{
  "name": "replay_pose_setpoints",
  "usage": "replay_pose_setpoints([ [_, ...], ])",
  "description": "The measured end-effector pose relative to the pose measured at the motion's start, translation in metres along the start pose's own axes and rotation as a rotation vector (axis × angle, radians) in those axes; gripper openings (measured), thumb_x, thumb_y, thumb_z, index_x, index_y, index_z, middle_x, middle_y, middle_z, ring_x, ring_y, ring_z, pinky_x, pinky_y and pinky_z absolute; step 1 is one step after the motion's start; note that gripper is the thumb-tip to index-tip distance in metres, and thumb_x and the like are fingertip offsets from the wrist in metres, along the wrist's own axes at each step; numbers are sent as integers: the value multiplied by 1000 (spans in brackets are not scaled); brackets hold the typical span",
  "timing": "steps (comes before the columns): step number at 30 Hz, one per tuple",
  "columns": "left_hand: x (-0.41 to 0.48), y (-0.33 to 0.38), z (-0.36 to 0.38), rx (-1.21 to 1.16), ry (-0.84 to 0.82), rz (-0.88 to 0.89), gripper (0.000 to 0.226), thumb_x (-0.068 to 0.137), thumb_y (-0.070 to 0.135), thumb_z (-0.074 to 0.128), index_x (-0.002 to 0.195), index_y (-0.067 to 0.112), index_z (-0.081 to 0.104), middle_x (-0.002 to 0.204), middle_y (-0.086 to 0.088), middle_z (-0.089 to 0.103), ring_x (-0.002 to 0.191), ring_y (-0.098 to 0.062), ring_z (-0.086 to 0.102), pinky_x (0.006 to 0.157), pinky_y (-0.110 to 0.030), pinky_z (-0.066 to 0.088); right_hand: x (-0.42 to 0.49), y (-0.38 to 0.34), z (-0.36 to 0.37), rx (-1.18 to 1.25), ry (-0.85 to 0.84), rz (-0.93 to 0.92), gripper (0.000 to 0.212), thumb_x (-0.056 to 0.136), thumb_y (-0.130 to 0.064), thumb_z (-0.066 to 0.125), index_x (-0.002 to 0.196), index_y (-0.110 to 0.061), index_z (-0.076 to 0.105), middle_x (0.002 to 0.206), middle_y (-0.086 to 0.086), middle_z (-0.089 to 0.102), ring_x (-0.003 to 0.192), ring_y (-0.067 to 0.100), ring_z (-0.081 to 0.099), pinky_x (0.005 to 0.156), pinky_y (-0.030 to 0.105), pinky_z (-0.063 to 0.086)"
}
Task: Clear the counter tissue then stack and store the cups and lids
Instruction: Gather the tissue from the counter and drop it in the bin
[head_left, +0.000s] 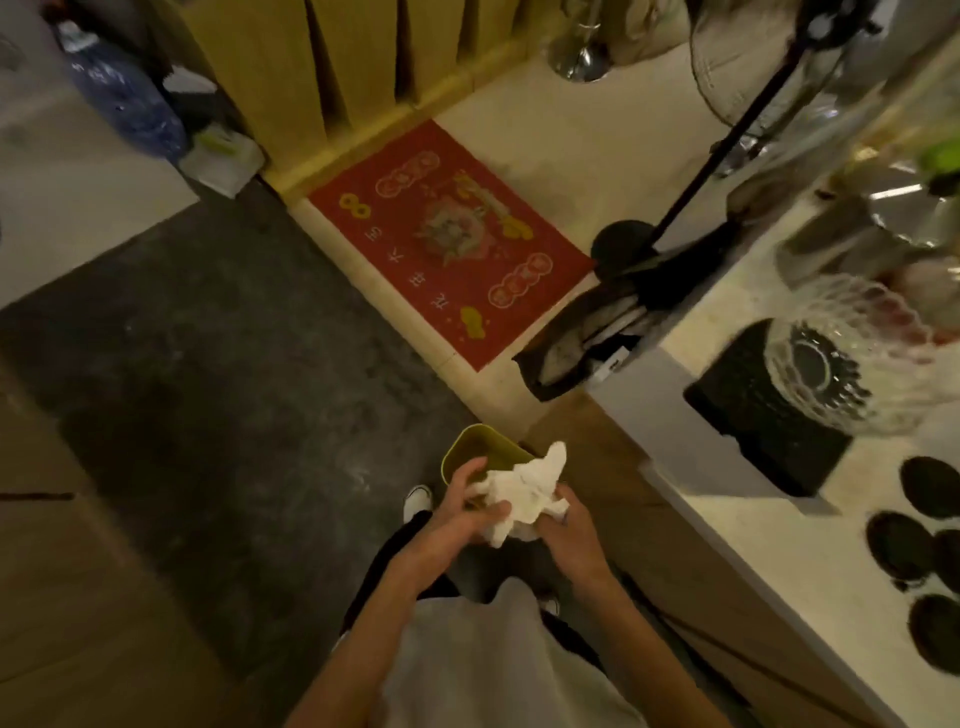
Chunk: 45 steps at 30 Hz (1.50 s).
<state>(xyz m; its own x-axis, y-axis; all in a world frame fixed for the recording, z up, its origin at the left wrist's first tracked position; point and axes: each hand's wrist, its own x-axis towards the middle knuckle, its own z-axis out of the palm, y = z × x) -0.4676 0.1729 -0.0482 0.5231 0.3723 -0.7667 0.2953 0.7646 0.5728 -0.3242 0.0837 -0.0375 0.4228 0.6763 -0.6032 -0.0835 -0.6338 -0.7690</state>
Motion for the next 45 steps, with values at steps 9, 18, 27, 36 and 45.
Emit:
replay_pose_setpoints([
  [9, 171, -20, -85, 507, 100, 18, 31, 88, 3, 64, 119, 3, 65, 128, -15, 64, 120, -29, 60, 97, -26, 45, 164, 63, 49, -439, -73, 272, 37, 89, 2, 55, 123, -12, 56, 118, 13, 63, 113, 33, 59, 95, 40, 50],
  [18, 379, -132, -133, 927, -68, -34, 45, 95, 9, 54, 139, 15, 46, 147, -12, 46, 129, -32, 50, 109, -42, 41, 327, 237, 88, -784, -94, 17, 28, 86, -1, 62, 114, 1, 62, 122, 15, 62, 114, 25, 57, 98, 33, 46],
  [27, 513, -230, -132, 1180, -114, 25, 48, 97, 5, 46, 144, 12, 42, 158, -12, 25, 141, -33, 31, 114, -45, 33, 430, 394, 97, -927, -41, -14, 29, 79, 7, 64, 107, 0, 59, 123, 18, 54, 115, 35, 52, 96, 43, 47],
  [36, 555, -269, -145, 1305, -182, -108, 67, 96, 11, 53, 154, 24, 23, 164, -11, 11, 149, -39, 15, 120, -54, 22, 465, 436, 98, -920, -239, 106, 45, 88, -4, 59, 132, -8, 50, 140, 14, 46, 130, 32, 44, 106, 44, 40],
  [45, 485, -206, -131, 1577, -185, -126, 48, 99, 30, 45, 146, 24, 38, 154, -14, 33, 142, -40, 27, 114, -57, 29, 406, 342, 66, -953, -368, 231, 34, 96, -19, 53, 130, -17, 54, 131, 10, 58, 122, 29, 53, 100, 38, 43],
])
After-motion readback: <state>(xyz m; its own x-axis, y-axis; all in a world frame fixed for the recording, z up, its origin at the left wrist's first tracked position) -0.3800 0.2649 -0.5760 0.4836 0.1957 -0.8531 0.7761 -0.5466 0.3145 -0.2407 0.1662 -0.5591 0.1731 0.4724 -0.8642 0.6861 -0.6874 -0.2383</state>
